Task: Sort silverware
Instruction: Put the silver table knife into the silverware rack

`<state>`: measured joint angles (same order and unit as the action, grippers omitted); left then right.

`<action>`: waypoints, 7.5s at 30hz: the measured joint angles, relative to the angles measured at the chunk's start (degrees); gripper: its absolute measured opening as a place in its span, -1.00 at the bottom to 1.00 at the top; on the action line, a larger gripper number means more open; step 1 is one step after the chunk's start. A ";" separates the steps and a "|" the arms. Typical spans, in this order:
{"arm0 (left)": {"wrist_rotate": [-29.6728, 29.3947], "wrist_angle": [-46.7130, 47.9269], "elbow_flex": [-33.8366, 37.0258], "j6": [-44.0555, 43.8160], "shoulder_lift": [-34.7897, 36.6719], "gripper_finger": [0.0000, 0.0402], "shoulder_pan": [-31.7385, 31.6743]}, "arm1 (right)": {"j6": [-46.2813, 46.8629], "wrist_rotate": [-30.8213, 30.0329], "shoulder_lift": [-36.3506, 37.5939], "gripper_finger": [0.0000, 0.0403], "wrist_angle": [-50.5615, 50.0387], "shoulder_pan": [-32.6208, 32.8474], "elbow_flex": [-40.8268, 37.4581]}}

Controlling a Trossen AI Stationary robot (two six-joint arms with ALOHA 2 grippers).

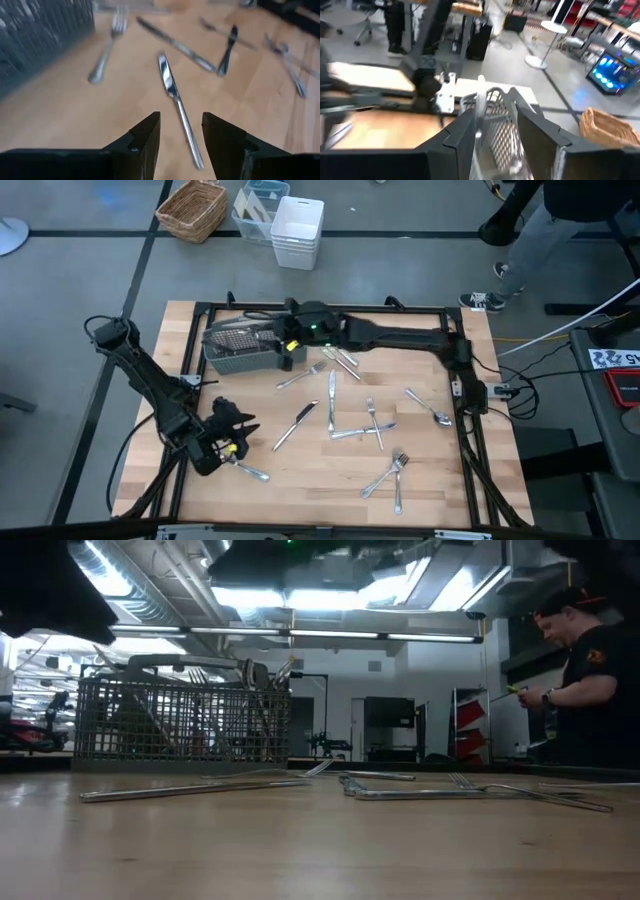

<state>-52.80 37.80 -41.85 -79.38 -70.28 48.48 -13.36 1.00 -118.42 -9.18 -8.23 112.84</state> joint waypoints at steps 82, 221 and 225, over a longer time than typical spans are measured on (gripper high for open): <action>44.89 -1.76 -18.82 31.93 -37.58 -0.61 -34.05 | 45.06 -25.81 58.56 -0.25 -12.83 32.64 -80.46; 57.16 18.56 -3.85 -38.39 2.73 -0.45 -16.82 | 44.39 -23.87 58.54 -0.25 -11.63 32.64 -80.48; 57.09 18.42 -0.60 -48.91 2.73 -0.38 -16.84 | 44.39 -23.85 58.54 -0.25 -11.69 32.64 -80.48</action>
<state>4.29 56.22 -42.45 -128.29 -67.55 31.63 31.03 -22.85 -59.88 -20.86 24.40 32.36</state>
